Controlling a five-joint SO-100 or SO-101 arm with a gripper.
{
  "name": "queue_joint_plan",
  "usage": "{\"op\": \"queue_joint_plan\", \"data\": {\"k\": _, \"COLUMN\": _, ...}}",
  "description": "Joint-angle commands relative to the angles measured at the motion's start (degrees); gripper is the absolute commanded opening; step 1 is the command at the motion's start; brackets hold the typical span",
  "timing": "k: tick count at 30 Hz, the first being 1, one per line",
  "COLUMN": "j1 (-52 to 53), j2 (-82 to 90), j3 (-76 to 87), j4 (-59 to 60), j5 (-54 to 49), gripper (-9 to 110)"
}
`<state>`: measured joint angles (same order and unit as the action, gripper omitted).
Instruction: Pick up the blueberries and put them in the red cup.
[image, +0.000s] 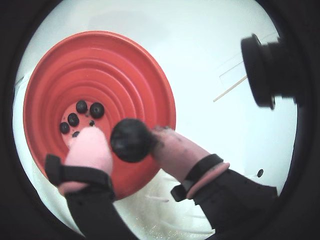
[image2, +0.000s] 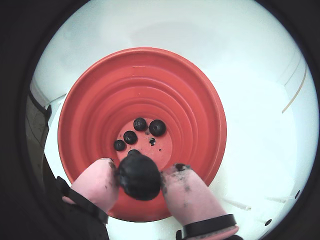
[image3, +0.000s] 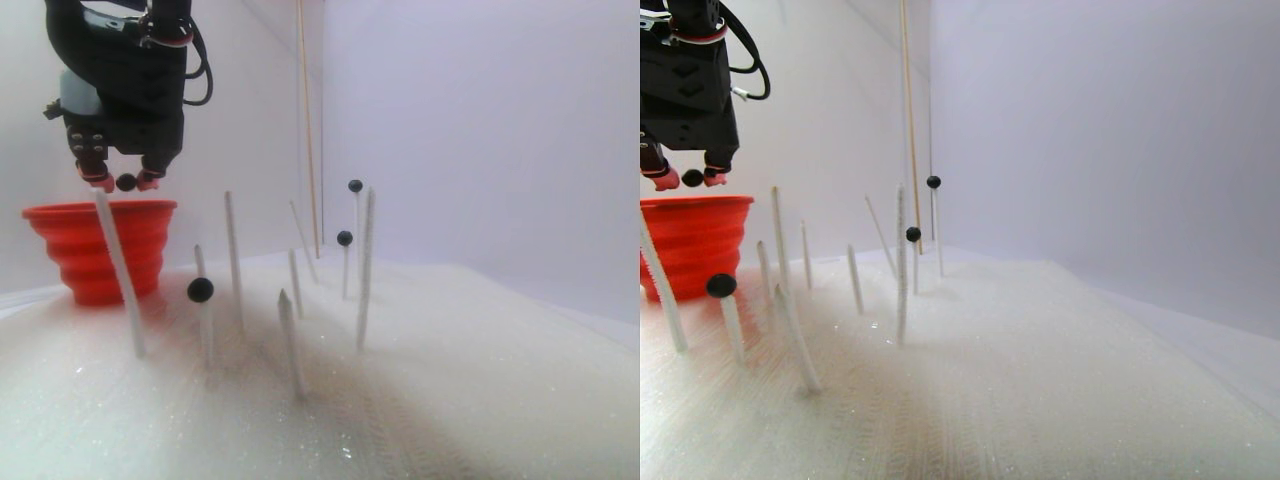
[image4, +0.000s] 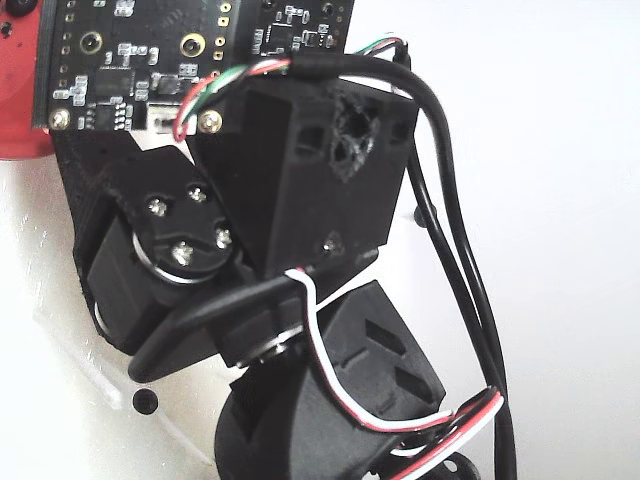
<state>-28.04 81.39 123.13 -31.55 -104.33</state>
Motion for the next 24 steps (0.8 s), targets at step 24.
{"op": "queue_joint_plan", "data": {"k": 24, "j1": 2.72, "j2": 11.95, "j3": -0.35, "j4": 2.72, "j5": 0.97, "gripper": 19}}
